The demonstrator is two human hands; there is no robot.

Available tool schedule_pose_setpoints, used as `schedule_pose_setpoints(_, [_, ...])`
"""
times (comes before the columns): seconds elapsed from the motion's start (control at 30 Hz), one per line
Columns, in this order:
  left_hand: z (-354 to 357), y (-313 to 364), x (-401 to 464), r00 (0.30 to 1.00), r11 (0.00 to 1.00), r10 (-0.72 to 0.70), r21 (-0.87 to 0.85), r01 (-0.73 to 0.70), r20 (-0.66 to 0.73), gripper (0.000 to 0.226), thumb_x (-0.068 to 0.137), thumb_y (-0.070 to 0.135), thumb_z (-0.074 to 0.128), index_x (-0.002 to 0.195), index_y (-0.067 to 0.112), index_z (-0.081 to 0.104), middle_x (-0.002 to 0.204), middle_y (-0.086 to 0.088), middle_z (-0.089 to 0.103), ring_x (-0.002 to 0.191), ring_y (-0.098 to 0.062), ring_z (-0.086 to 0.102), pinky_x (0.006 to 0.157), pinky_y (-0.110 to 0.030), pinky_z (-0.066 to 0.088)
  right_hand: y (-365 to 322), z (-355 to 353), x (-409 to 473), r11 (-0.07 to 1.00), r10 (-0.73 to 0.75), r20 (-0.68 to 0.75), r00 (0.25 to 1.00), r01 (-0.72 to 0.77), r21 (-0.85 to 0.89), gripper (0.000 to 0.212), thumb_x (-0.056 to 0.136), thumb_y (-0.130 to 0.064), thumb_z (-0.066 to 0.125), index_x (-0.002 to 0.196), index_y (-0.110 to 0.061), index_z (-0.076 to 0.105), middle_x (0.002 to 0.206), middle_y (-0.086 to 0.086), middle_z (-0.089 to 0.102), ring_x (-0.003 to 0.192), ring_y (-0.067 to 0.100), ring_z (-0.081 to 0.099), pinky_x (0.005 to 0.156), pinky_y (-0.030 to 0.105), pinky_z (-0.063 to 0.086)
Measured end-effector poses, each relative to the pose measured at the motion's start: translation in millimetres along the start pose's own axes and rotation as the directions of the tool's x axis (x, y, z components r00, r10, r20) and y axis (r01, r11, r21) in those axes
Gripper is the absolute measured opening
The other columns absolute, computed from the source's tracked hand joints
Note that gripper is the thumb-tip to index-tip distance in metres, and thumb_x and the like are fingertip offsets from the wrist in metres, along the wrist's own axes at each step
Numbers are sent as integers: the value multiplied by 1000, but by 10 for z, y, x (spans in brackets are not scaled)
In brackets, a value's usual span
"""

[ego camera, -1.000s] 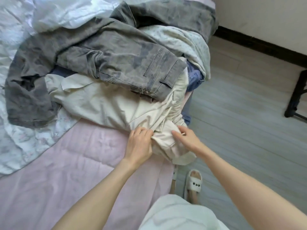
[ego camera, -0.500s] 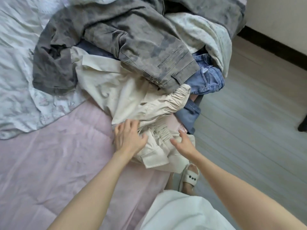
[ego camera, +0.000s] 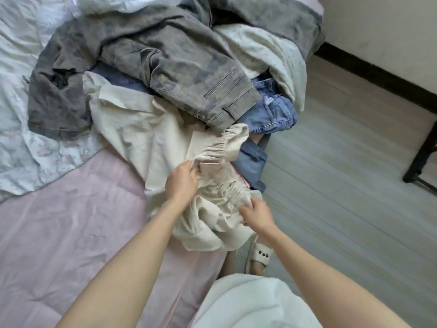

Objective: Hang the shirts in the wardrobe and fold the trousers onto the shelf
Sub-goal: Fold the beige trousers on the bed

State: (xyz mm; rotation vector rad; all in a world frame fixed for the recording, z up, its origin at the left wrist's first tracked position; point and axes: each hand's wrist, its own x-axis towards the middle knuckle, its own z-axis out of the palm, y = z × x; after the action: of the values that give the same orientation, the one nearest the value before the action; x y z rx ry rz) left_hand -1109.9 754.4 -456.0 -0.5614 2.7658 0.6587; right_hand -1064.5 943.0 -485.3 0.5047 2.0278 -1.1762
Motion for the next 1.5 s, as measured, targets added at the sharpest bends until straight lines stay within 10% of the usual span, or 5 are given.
schedule_pose_setpoints(0.23, [-247, 333, -761, 998, 1000, 2, -26, 0, 70, 22, 92, 18, 51, 99, -2, 59, 105, -26, 62, 101, -42, 56, 77, -43, 41, -36, -1168, -682, 910, -320, -127, 939, 268, -316, 16, 90, -6, 50, 78, -13, 59, 90, 6, 56, 96, 30, 55, 78, 36, 40])
schedule_pose_setpoints(0.5, [-1063, 934, -701, 982, 952, 187, -248, -179, 9, 83, 84, 8, 56, 149, 28, 8, 153, -11, 19, 138, -25, 25, 108, -33, 26, -825, -1738, -1424, 441, -872, -115, 477, 661, -607, 38, 68, 10, 44, 90, -6, 70, 87, 8, 67, 73, 27, 64, 47, 36, 52])
schedule_pose_setpoints(0.63, [-1639, 1298, -489, 722, 668, 663, 278, -690, 197, 106, 76, 8, 54, 135, 52, -23, 154, 4, -25, 143, -18, -18, 114, -37, 7, -1238, -2001, -1622, 229, -952, -25, 305, 657, -719, 37, 78, -2, 34, 87, -6, 70, 87, 6, 68, 71, 26, 63, 37, 36, 48])
schedule_pose_setpoints(0.93, [-2122, 2462, -460, 481, 336, 721, 357, -872, 499, 108, 66, 25, 68, 146, 38, -3, 156, 9, -17, 142, -24, -19, 117, -39, 5, -1544, -2808, -2089, -24, -982, 113, 148, 502, -865, 47, 71, 0, 29, 85, -8, 72, 84, 5, 68, 68, 22, 64, 33, 21, 41])
schedule_pose_setpoints(1.5, [-2387, 4150, -982, 305, 126, 922, 560, -819, 239, 34, 87, 44, 55, 103, 16, 43, 106, -5, 65, 100, -31, 59, 77, -34, 40, -890, -4277, -2700, 676, -509, -842, -178, 523, -519, 31, 72, 21, 59, 95, 2, 68, 94, 19, 65, 86, 24, 58, 80, 7, 38])
